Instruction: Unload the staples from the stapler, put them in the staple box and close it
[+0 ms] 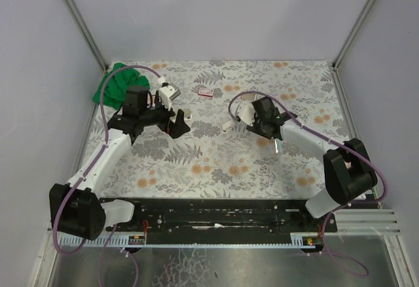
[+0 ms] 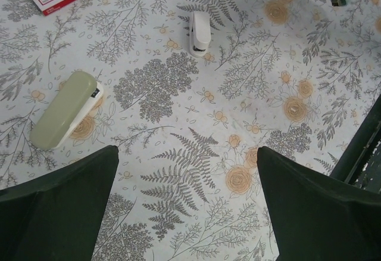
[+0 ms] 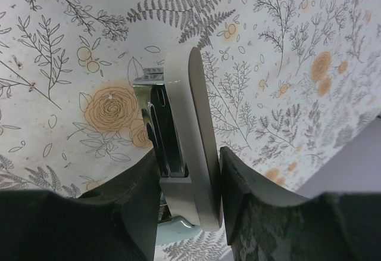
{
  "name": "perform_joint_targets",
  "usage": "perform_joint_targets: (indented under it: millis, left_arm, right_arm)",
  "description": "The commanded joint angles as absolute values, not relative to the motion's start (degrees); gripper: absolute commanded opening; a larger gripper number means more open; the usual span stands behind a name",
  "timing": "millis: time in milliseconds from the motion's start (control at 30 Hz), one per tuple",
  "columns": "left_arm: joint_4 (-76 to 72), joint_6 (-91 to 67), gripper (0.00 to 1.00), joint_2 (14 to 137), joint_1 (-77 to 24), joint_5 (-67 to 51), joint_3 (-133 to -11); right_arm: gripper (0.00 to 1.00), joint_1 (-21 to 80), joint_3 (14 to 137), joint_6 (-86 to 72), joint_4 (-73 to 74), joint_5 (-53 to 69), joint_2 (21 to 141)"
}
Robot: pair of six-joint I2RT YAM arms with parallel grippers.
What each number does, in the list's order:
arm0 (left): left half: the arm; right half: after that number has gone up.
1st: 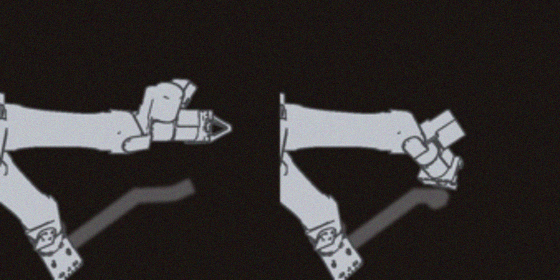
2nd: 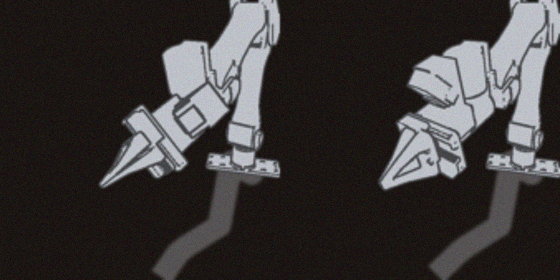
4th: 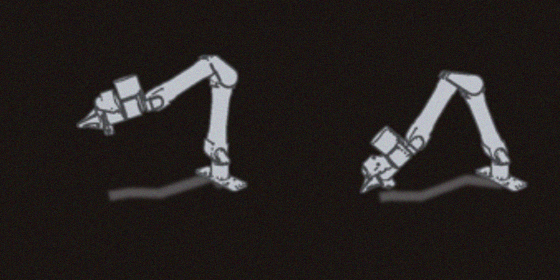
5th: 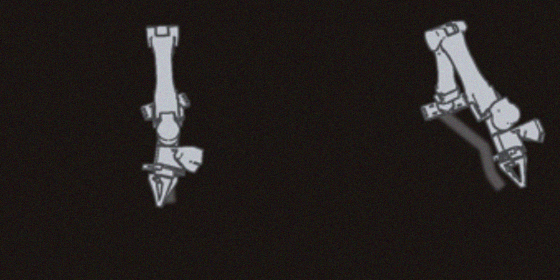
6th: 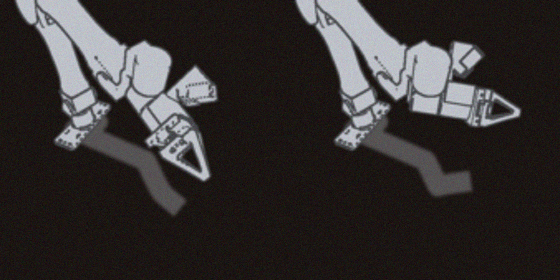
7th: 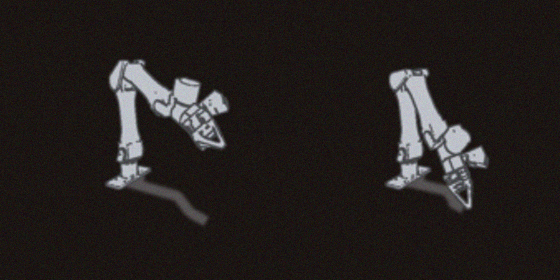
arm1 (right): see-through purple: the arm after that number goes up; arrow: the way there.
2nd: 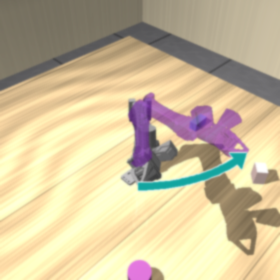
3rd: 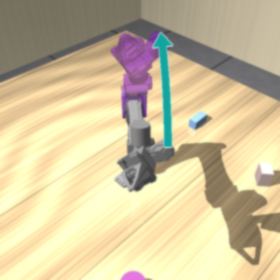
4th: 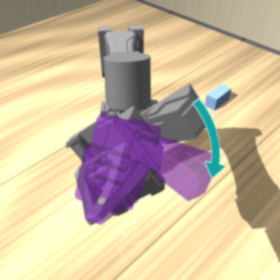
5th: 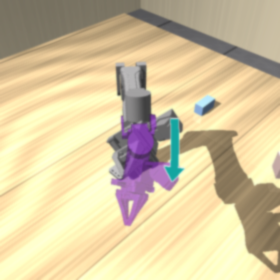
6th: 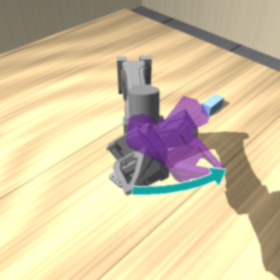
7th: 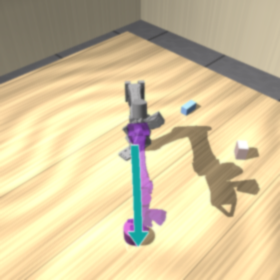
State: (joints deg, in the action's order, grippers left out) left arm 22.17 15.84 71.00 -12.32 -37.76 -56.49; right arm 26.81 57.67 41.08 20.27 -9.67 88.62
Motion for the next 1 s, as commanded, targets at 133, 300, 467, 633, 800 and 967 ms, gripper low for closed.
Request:
perform_joint_targets:
  millis: [133, 300, 467, 633, 800, 967]
  left_arm:
    - [17.23, 15.39, 1.00, 68.75, -10.43, -37.23, -55.37]
    - [16.75, 15.16, 1.00, 68.66, -9.96, -37.35, -55.08]
    - [16.43, 14.88, 1.00, 68.80, -9.67, -37.36, -54.81]
    - [16.01, 14.69, 1.00, 68.56, -9.42, -37.25, -54.50]
    - [15.40, 14.39, 1.00, 68.24, -9.12, -36.90, -54.23]
    - [15.13, 14.14, 1.00, 68.72, -9.10, -36.76, -54.42]
  right_arm:
    - [0.28, 36.07, 53.56, 48.87, 12.59, -31.62, 92.68]
    - [0.28, 39.71, 51.98, 50.89, 11.14, -35.68, 94.95]
    - [0.27, 43.09, 49.39, 55.35, 7.32, -42.13, 100.33]
    - [0.26, 45.08, 50.28, 56.13, 6.87, -44.70, 104.00]
    - [0.25, 45.35, 53.77, 53.00, 9.47, -42.48, 101.60]
    - [0.25, 45.29, 55.44, 50.84, 10.58, -39.50, 97.17]
